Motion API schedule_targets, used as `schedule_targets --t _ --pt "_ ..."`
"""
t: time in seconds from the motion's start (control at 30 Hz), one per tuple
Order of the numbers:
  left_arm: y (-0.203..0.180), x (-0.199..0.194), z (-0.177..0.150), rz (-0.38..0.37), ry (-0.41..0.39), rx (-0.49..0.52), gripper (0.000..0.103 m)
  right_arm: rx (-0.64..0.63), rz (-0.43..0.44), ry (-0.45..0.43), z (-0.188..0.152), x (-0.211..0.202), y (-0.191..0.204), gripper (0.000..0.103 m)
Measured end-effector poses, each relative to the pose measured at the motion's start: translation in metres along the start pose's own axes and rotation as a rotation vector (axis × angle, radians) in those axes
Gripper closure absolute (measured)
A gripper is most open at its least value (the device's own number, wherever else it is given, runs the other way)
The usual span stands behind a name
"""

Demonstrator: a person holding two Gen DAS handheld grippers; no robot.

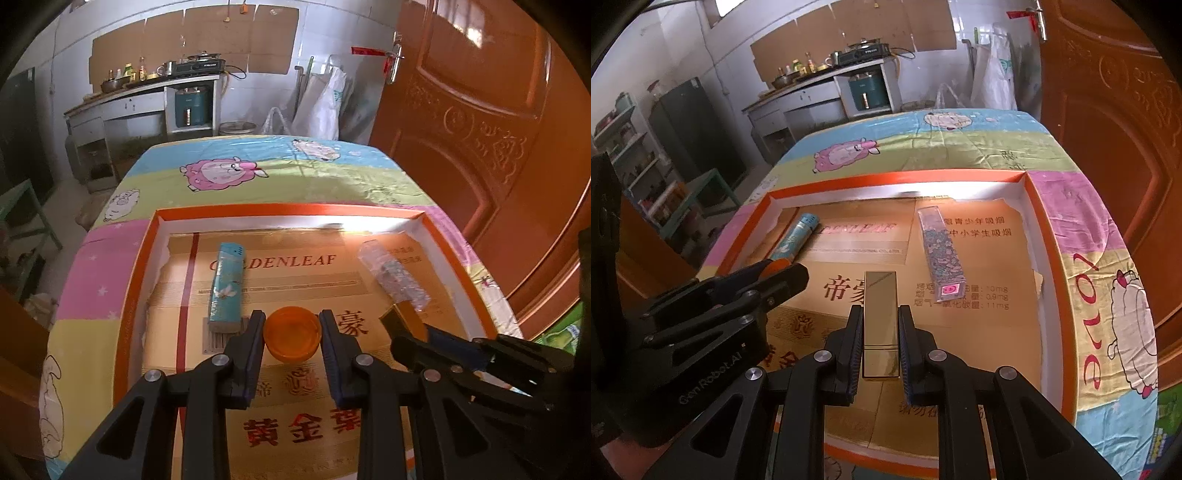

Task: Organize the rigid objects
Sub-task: 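Carry the gold box and orange cap over the tray with both tools, then lower and release the orange cap and gold box inside the tray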

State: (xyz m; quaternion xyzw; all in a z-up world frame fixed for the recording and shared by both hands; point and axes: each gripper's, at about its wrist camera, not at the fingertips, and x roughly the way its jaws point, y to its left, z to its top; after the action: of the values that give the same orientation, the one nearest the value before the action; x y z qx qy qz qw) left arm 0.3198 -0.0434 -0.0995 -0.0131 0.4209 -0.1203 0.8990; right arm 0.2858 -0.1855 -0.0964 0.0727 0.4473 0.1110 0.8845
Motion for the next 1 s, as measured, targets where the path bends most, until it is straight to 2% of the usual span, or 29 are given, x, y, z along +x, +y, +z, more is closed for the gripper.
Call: schedule_targets --t 0.57,0.83,1.0 --pt "-0.002 0.022 -0.010 0.014 0.052 0.025 0.073 -0.007 -0.019 0.040 -0.003 0.020 -0.004 0.084" --pt "0.004 0.016 -0.009 0.001 0.035 -0.004 0.072 -0.007 -0.016 0.032 -0.005 0.016 -0.005 0.078" --pt "0.004 -0.002 -0.010 -0.011 -0.004 -0.008 0.066 -0.005 -0.008 0.013 -0.006 0.005 -0.003 0.078"
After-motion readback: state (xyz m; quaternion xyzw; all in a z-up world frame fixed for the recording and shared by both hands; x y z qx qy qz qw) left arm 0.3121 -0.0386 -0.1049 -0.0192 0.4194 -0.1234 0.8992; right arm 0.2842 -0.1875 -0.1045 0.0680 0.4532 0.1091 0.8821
